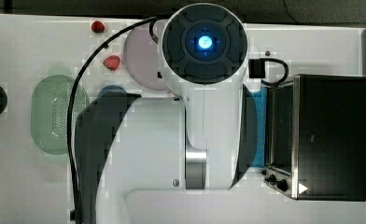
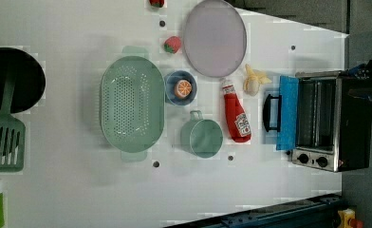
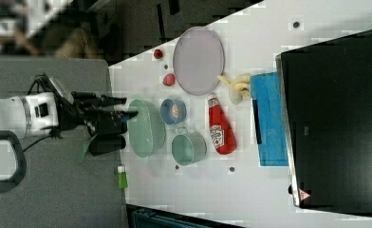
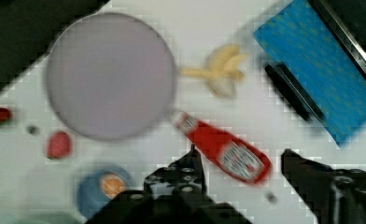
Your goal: Pick Ketchup from the table and place in oven.
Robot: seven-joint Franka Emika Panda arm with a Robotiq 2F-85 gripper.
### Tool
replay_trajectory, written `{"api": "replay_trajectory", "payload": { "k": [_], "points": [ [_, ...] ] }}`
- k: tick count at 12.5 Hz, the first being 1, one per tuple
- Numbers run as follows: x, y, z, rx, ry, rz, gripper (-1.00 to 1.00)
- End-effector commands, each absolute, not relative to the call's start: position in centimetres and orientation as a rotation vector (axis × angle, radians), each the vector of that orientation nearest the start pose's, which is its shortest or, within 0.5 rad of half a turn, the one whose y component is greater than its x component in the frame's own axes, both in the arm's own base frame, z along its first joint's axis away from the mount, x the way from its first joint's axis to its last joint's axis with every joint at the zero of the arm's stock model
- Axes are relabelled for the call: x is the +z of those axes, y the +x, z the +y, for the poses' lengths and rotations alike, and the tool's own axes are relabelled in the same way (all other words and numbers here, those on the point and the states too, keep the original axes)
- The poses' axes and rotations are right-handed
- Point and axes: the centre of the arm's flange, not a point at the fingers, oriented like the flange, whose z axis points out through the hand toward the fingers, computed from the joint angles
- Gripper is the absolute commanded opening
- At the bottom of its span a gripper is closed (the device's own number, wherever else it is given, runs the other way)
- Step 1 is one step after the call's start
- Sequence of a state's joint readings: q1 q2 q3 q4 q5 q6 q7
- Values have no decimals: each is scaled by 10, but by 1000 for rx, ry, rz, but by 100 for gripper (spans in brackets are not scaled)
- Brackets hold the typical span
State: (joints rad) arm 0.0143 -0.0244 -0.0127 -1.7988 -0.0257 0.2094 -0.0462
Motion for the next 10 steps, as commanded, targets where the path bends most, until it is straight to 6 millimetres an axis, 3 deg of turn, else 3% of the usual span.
{"api": "replay_trajectory", "payload": {
  "k": [1, 3, 6, 10],
  "points": [
    [641, 388, -25, 8, -2831, 1351, 59],
    [639, 388, -25, 14, -2833, 1350, 99],
    [617, 396, -21, 61, -2853, 1339, 100],
    [545, 427, -12, 108, -2964, 1103, 100]
  ]
}}
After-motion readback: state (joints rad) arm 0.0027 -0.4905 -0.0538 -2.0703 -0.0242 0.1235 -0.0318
